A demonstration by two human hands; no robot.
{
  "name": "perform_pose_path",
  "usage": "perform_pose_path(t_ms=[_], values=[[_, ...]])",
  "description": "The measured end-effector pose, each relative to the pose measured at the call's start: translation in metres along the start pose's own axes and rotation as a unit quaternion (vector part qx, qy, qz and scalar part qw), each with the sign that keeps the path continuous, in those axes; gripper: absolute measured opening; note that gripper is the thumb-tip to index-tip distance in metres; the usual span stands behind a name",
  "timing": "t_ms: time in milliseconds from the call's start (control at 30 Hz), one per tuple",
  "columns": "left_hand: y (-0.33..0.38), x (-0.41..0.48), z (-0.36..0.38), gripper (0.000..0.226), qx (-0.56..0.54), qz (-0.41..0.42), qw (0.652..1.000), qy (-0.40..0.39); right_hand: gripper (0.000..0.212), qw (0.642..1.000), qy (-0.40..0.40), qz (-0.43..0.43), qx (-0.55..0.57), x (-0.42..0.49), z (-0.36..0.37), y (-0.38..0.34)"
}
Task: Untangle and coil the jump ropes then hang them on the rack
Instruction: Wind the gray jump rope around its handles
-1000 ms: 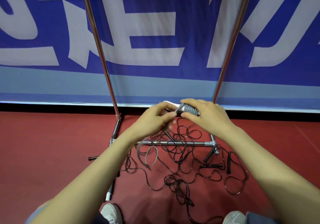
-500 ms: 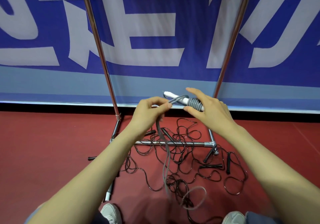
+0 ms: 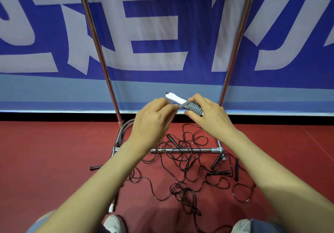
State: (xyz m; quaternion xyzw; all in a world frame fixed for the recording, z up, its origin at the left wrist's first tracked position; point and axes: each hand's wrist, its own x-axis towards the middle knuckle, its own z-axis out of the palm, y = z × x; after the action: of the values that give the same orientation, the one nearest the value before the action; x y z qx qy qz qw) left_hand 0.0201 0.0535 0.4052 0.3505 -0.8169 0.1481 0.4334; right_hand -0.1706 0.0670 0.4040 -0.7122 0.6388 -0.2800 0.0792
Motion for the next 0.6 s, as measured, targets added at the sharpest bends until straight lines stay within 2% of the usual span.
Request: perform_pose_path(t_ms=[67,100,133,200,267,300,333,400,433,500,600], values=[[0.010,-0.001,-0.002,0.023,-0.118,-0.140,0.980,-0.079,0.029,1.000,0.010,0.007,0.018,0.000,0.000,0.003],[0.013,-0.002,-0.002,0.021,-0.198,-0.232,0.944,-0.126,0.030,0.999,0.016,0.010,0.035,0.000,-0.001,0.004],[0.013,-0.002,-0.003,0.019,-0.278,-0.318,0.891,-0.164,0.030,0.998,0.022,0.012,0.059,0.000,-0.001,0.006],[0.007,0.000,-0.005,0.014,-0.418,-0.458,0.754,-0.216,0.030,0.994,0.023,0.013,0.110,0.000,-0.002,0.005],[0.001,0.002,-0.005,0.013,-0.511,-0.536,0.621,-0.258,0.029,0.990,0.013,0.003,0.142,0.000,-0.002,0.003],[-0.002,0.003,-0.005,0.012,-0.532,-0.555,0.578,-0.274,0.028,0.988,0.010,0.001,0.152,0.000,-0.001,0.002],[-0.003,0.004,-0.004,0.010,-0.545,-0.564,0.552,-0.282,0.027,0.987,0.010,0.000,0.161,0.000,-0.001,0.001],[-0.006,0.005,-0.003,0.008,-0.559,-0.565,0.538,-0.282,0.025,0.982,0.012,0.003,0.187,0.001,-0.002,0.001],[-0.006,0.005,-0.003,0.010,-0.559,-0.561,0.546,-0.274,0.024,0.979,0.009,0.004,0.204,0.001,-0.003,0.000],[-0.008,0.004,-0.002,0.014,-0.543,-0.544,0.589,-0.250,0.023,0.971,-0.006,0.002,0.239,0.001,-0.005,-0.001],[-0.003,0.004,0.000,0.008,-0.512,-0.490,0.673,-0.213,0.022,0.954,-0.023,0.007,0.298,0.001,-0.008,-0.001]])
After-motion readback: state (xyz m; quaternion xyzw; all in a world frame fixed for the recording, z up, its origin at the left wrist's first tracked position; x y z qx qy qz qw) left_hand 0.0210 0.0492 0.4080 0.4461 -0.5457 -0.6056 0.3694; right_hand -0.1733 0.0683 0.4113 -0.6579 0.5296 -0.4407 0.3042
